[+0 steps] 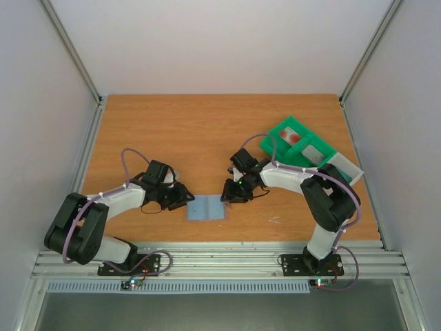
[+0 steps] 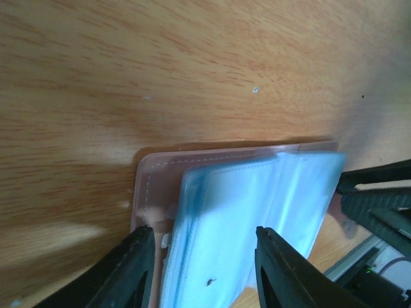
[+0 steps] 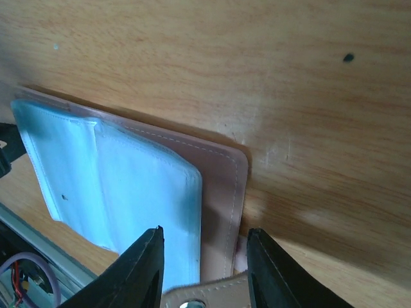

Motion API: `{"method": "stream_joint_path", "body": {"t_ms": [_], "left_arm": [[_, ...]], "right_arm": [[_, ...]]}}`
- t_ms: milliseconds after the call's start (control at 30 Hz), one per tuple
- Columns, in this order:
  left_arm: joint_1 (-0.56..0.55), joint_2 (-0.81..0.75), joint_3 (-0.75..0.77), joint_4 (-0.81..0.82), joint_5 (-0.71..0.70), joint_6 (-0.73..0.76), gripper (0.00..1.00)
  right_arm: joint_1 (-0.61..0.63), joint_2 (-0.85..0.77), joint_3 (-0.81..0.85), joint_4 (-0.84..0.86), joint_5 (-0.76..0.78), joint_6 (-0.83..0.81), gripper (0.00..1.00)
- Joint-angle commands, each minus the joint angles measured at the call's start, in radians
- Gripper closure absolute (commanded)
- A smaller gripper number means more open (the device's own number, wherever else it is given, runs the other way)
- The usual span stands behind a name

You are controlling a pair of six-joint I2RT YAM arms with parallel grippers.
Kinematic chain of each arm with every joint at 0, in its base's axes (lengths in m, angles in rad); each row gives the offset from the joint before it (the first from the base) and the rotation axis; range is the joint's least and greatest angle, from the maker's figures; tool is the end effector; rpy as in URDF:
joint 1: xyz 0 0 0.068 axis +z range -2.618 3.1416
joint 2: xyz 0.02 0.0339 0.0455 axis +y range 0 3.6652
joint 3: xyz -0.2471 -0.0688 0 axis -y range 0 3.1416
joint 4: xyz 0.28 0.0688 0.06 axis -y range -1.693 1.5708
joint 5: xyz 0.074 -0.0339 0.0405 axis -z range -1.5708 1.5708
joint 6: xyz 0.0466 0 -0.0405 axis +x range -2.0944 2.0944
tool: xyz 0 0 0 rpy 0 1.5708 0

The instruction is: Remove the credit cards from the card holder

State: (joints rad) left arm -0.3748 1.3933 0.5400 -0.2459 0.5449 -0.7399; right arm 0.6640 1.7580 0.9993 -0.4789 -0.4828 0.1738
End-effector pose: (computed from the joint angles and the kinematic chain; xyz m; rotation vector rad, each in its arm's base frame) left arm 0.2307 -0.1167 0.0838 -0.3289 2.8348 -1.0370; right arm 0.2609 0.2316 0.0983 -0.8241 2.7976 0.8547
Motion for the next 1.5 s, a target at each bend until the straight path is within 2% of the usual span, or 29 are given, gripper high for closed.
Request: {"method": "stream_joint_path", "body": {"t_ms": [0,67,167,233,300,533,667,733,933,1067,1200,1333,1467], "left_arm": [[0.0,0.023,-0.023,0.094,0.033,-0.02,0.59],[-0.001,0.022,-0.026,0.109,0.048,-0.026,0.65],[-0.001,0.029,-0.021,0.12,0.068,-0.034,0.69],[-0.002,0.03,-0.017,0.126,0.085,-0.037,0.78],[-0.001,0.028,-0.018,0.137,0.101,-0.042,0.83],[-0.004,0.056,-0.036,0.22,0.171,-0.078,0.77],[-0.007,0.056,-0.041,0.281,0.215,-0.107,0.97],[-0.007,0.054,-0.044,0.318,0.236,-0.121,1.0],[-0.009,0.118,-0.092,0.569,0.314,-0.259,1.0],[-0.009,0.142,-0.089,0.555,0.29,-0.263,0.99],[-0.009,0.101,-0.065,0.405,0.221,-0.212,0.94],[-0.009,0.014,-0.019,0.173,0.114,-0.108,0.85],[-0.009,-0.063,0.033,-0.008,0.02,-0.027,0.68]], "right_arm": [[0.019,0.013,-0.027,0.045,0.006,0.013,0.65],[0.019,0.015,-0.037,0.057,0.009,0.02,0.66],[0.02,0.011,-0.056,0.077,0.008,0.026,0.68],[0.022,0.011,-0.063,0.077,0.015,0.022,0.7],[0.023,0.011,-0.066,0.076,0.023,0.018,0.71],[0.022,0.024,-0.065,0.095,0.022,0.023,0.75],[0.023,0.023,-0.066,0.102,0.027,0.026,0.78],[0.023,0.027,-0.069,0.11,0.037,0.027,0.8],[0.022,0.037,-0.088,0.183,0.016,0.053,0.83],[0.022,0.041,-0.093,0.197,0.027,0.06,0.84],[0.021,0.043,-0.071,0.164,0.054,0.038,0.84],[0.021,0.021,-0.037,0.116,0.101,0.007,0.83],[0.02,0.013,0.004,0.068,0.11,-0.011,0.77]]}}
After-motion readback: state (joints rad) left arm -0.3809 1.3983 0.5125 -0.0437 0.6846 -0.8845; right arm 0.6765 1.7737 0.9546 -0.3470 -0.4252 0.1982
